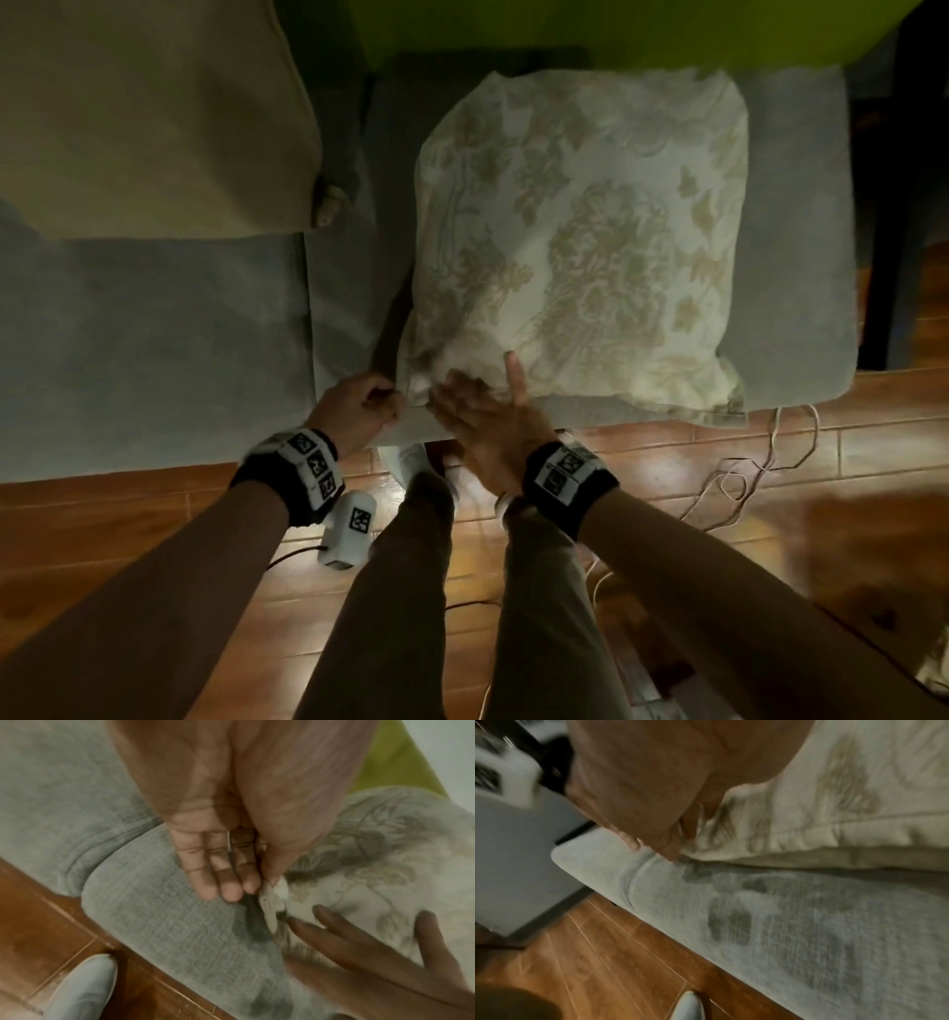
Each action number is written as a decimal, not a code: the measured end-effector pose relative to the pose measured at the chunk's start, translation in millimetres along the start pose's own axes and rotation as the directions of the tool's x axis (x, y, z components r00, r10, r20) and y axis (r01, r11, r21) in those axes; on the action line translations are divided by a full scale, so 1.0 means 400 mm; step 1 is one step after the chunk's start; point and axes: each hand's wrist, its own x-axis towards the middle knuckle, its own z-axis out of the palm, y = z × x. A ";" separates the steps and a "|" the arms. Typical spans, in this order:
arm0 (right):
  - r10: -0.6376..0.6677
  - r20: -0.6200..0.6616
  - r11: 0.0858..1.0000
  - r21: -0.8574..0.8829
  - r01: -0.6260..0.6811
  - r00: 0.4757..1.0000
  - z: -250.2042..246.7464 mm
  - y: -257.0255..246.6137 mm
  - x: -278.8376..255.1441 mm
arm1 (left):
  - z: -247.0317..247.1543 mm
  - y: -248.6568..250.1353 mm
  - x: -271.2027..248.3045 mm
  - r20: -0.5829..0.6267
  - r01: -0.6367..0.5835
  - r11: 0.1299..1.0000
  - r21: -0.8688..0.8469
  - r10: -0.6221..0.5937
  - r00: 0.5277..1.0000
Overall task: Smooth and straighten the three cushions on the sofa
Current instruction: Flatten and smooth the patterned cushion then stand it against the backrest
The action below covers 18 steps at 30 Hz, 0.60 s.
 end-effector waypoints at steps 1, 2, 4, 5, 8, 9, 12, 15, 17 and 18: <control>-0.103 0.014 0.995 0.002 0.103 0.995 -0.019 0.010 -0.031 | -0.004 0.016 -0.004 -0.014 -0.017 0.997 0.069 0.018 1.000; -0.167 -0.026 0.986 0.024 0.167 0.986 -0.037 0.024 -0.065 | -0.007 0.036 -0.010 -0.057 -0.038 0.993 0.112 0.045 0.997; -0.038 -0.356 0.976 0.186 0.111 0.934 -0.067 0.057 -0.137 | -0.006 0.097 -0.026 -0.195 -0.136 0.980 0.145 0.163 0.967; 0.146 -0.531 0.952 0.304 0.026 0.834 -0.074 0.089 -0.164 | -0.004 0.145 -0.034 -0.292 -0.226 0.955 0.192 0.275 0.916; 0.607 -0.613 0.774 0.600 -0.202 0.506 -0.088 0.267 -0.205 | 0.017 0.322 -0.031 -0.380 -0.448 0.798 0.404 0.591 0.711; 0.688 -0.560 0.710 0.651 -0.269 0.462 -0.097 0.337 -0.203 | 0.035 0.387 -0.015 -0.330 -0.488 0.719 0.496 0.675 0.660; 0.751 -0.429 0.634 0.680 -0.368 0.502 -0.100 0.498 -0.154 | 0.114 0.540 0.076 -0.141 -0.466 0.493 0.735 0.783 0.606; 0.700 -0.310 0.649 0.653 -0.391 0.643 -0.044 0.574 -0.098 | 0.143 0.565 0.192 -0.165 -0.298 0.609 0.736 0.587 0.793; 0.675 -0.222 0.627 0.674 -0.390 0.704 0.009 0.602 -0.091 | 0.154 0.522 0.236 -0.180 -0.229 0.650 0.724 0.499 0.848; 0.660 -0.183 0.622 0.677 -0.393 0.729 0.033 0.610 -0.094 | 0.162 0.507 0.242 -0.174 -0.213 0.625 0.751 0.498 0.849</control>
